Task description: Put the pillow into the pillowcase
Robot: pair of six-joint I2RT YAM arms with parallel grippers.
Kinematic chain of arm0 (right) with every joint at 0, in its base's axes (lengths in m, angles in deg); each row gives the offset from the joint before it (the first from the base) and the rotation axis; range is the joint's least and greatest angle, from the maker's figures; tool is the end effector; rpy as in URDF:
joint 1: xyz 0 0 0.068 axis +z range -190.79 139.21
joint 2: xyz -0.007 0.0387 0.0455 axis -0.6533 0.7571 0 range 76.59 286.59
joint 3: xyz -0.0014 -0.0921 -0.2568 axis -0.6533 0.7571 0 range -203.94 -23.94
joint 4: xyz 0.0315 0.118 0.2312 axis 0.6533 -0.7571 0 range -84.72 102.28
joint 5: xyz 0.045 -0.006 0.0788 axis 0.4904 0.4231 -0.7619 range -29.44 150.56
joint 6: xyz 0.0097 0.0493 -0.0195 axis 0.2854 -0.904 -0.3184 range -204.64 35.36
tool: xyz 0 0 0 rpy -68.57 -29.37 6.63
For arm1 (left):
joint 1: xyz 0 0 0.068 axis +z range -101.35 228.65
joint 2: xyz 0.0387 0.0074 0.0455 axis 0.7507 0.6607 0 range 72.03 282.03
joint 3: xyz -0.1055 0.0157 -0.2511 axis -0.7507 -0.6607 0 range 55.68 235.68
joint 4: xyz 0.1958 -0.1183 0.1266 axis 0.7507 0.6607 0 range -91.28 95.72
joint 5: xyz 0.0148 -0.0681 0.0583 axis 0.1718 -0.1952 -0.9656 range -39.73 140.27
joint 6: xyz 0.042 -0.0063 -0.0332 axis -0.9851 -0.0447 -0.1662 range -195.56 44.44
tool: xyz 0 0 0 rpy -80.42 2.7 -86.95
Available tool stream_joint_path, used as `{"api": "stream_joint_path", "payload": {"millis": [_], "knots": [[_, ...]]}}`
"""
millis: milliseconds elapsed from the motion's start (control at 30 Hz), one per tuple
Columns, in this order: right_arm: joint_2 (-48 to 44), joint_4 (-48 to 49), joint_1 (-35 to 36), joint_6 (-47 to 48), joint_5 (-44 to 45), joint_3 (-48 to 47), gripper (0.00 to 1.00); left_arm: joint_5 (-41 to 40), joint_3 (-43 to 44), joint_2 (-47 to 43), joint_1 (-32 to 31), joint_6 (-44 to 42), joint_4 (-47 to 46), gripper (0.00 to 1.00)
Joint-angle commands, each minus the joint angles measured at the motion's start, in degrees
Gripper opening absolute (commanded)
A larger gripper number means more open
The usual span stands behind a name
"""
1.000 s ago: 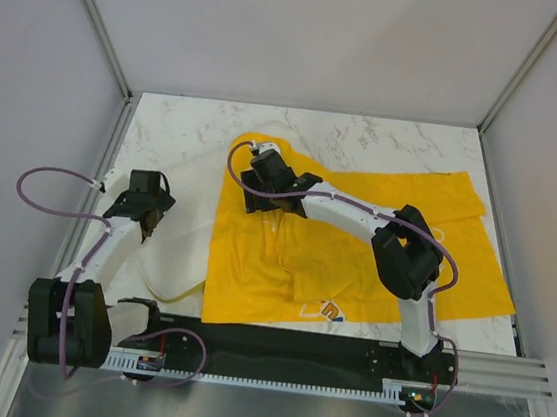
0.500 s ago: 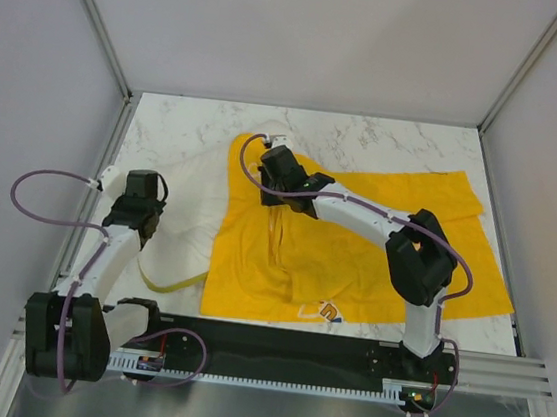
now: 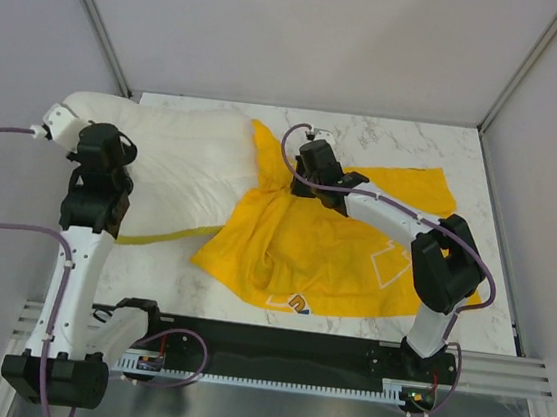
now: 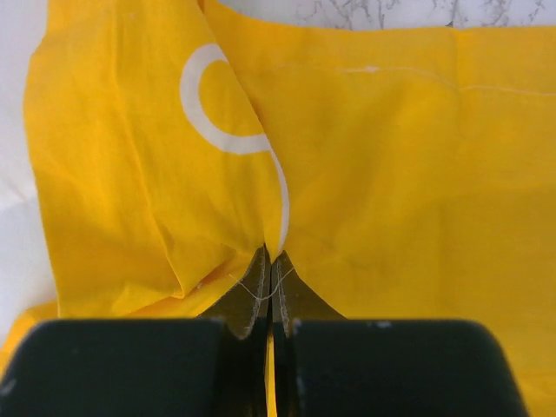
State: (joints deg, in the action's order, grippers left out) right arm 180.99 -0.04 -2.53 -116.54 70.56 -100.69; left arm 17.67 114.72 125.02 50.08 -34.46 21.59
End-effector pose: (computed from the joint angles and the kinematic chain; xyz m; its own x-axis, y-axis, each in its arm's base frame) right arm 0.3291 0.2515 0.2386 -0.6952 0.1144 -0.7097 -0.1625 0.9367 0.3102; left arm 0.1973 0.0242 0.3798 0.1347 -0.5507 -0.8237 -0.5944 0.6202 -0.5119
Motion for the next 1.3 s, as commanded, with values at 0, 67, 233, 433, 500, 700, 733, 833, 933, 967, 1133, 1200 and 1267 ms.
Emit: {"api": "stream_joint_path", "payload": {"millis": [0, 67, 233, 433, 500, 700, 733, 833, 933, 967, 1133, 1200, 1267], "knots": [[0.1, 2.74, 0.32, -1.06, -1.56, -0.41, 0.0, -8.27, 11.16, -1.31, 0.5, -12.35, -1.52, 0.02], [0.98, 3.52, 0.5, -1.58, -2.69, -0.68, 0.0, -7.66, 15.11, -1.66, 0.41, -14.63, -1.52, 0.02], [2.82, 4.85, 2.43, -1.41, -4.2, -3.31, 0.0, -3.27, 21.18, -1.14, 0.41, -17.28, -2.65, 0.02], [7.48, 5.81, 7.52, 0.61, -9.9, -8.94, 0.0, 15.45, 27.76, 3.25, 0.41, -23.07, -9.6, 0.02], [9.41, 7.04, 9.28, 2.36, -13.41, -11.22, 0.03, 17.56, 30.06, 4.22, 0.41, -24.4, -9.43, 0.02], [7.68, 1.95, 8.33, 6.23, -11.77, -15.36, 0.65, 19.15, 35.52, 5.28, 0.24, -28.79, -9.6, 0.02], [6.7, 1.08, 7.19, 5.98, -11.24, -14.92, 0.65, 19.94, 36.39, 5.37, 0.33, -29.67, -9.6, 0.02], [2.31, -0.07, 0.69, 4.31, -11.84, -11.77, 0.65, 21.25, 38.59, 5.72, 0.24, -30.99, -9.6, 0.02], [-1.82, -1.3, -6.51, 3.6, -10.35, -6.23, 0.65, 23.01, 41.05, 6.07, 0.24, -31.08, -9.86, 0.02], [-2.96, -1.65, -9.93, 3.25, -8.09, -3.69, 0.66, 23.37, 41.67, 6.51, 0.33, -31.08, -9.95, 0.02], [-2.98, -5.61, -17.42, -1.66, 0.37, 2.03, 0.68, 26.7, 43.35, 6.07, 0.24, -27.41, -11.71, 0.02], [-2.45, -5.44, -21.18, -4.47, 1.34, 5.02, 0.67, 29.78, 43.52, 5.81, 0.24, -25.73, -11.8, 0.02], [-1.83, -5.09, -23.92, -6.41, 2.39, 6.61, 0.66, 32.23, 43.52, 5.11, 0.24, -23.53, -11.8, 0.02]]}}
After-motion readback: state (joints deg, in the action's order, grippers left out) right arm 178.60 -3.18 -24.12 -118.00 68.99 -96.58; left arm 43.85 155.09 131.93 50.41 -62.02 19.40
